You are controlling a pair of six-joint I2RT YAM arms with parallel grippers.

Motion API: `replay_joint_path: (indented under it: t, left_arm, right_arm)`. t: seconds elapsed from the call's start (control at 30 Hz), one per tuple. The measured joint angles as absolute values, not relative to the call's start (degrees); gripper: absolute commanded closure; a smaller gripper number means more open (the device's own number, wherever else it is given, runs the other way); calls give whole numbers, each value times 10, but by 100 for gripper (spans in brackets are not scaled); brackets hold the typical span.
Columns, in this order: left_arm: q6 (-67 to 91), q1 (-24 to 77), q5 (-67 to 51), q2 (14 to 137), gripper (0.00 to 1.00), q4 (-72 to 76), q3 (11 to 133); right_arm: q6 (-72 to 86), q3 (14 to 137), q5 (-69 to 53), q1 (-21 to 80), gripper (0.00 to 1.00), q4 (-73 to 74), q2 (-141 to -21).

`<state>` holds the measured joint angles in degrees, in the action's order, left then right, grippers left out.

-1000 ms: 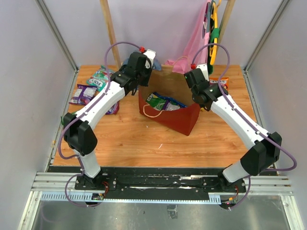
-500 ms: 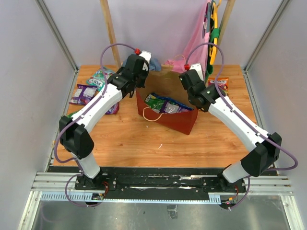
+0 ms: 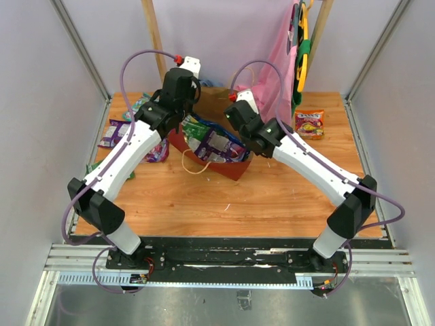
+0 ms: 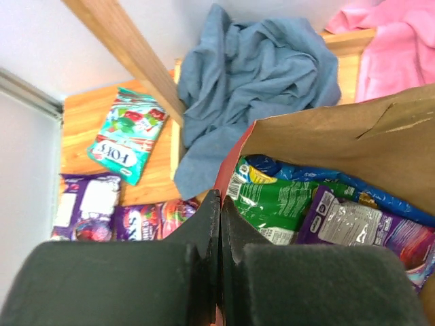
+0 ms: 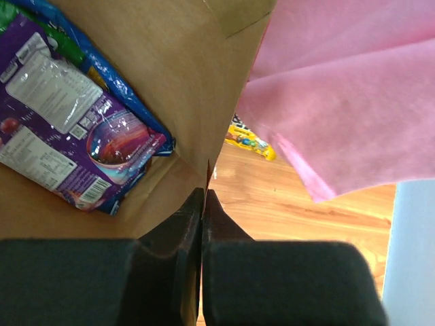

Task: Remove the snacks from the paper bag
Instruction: Adjust the paper bag at the center of the board.

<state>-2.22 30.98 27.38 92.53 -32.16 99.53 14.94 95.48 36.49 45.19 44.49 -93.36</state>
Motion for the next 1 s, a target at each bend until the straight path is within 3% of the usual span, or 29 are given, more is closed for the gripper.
replay_joint_path:
  t: [0.43, 0.7, 1.0]
  left_arm:
    - [-85, 314, 375, 870, 99, -337, 1038]
    - [-192, 381, 456, 888, 100, -314, 1084]
    - [-327, 429, 522, 934, 100, -222, 1014]
  right_arm:
    - [157, 941, 321, 494, 99, 332, -952]
    - [193, 919, 272, 507, 98, 257, -976]
    - [256, 736, 247, 498, 89, 140, -938]
